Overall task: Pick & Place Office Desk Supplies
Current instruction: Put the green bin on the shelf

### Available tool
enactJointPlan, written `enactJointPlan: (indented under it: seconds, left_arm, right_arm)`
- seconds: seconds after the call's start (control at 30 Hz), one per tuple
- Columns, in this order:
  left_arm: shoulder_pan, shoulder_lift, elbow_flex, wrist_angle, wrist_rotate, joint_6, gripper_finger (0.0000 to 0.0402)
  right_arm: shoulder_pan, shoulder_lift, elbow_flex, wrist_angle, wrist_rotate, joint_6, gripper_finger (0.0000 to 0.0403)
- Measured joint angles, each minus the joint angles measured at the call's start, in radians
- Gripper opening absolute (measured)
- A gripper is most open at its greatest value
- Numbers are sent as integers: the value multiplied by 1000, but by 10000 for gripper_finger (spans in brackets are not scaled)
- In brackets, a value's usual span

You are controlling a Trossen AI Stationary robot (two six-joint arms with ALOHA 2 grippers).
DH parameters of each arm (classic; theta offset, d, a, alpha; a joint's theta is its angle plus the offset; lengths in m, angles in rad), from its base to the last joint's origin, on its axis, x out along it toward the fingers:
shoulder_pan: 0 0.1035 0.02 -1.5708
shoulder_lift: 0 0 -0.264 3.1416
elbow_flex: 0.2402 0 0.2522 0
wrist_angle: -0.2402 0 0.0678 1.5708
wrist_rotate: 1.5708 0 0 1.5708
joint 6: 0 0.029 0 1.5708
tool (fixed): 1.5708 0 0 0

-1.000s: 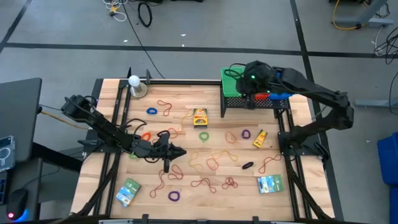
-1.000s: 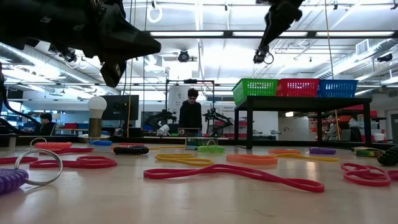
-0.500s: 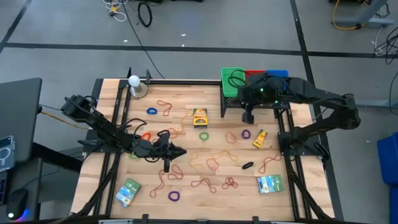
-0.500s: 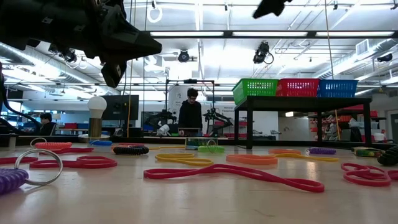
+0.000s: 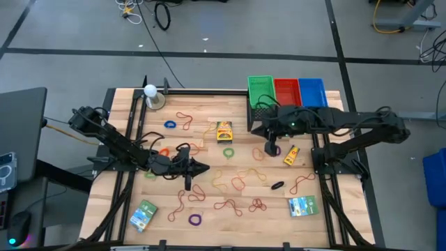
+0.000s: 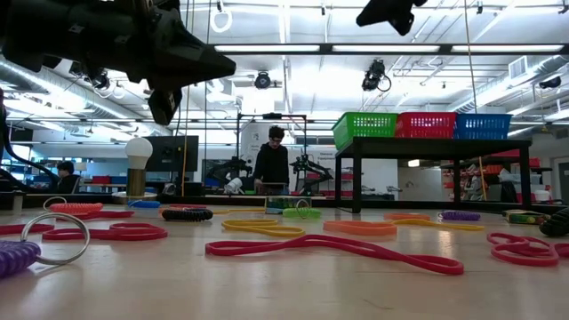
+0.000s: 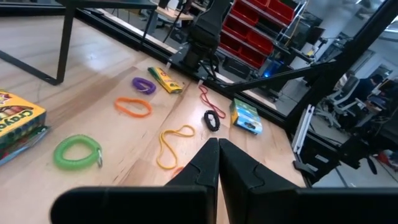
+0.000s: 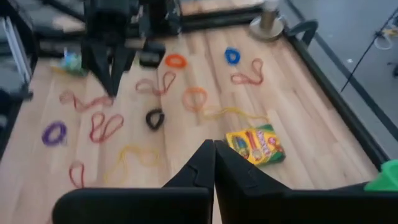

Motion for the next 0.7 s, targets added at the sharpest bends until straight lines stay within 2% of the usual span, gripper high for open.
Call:
enactJointPlan:
  seconds: [0.17, 0.7]
  left_arm:
    - [2, 0, 0, 33, -1, -2, 14]
    - [17, 0, 0, 104, -9, -76, 14]
  right_arm:
    - [-4, -47, 3, 10, 37, 15, 8]
    - [-8, -65, 3, 71, 29, 7, 9]
